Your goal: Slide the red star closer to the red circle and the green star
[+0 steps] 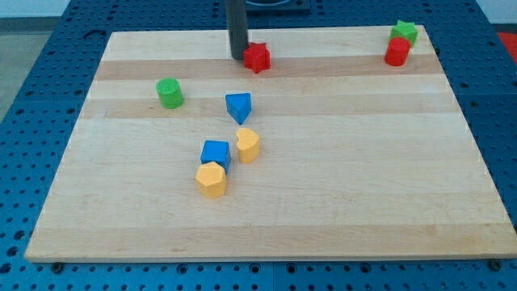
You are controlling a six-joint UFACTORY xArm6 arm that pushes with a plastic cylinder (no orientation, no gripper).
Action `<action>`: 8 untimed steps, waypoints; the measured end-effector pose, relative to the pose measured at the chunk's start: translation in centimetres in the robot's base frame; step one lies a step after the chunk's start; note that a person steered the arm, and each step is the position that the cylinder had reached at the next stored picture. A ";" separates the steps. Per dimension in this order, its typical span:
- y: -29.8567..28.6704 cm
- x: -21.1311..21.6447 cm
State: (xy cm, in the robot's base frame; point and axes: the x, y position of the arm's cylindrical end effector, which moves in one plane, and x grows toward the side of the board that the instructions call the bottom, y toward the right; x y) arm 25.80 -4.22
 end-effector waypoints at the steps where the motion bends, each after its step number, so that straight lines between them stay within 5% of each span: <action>1: -2.0 1.2; 3: 0.0 2.8; 5: 10.4 -2.6; 8: 15.2 -2.2</action>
State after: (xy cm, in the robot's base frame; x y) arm 23.59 10.95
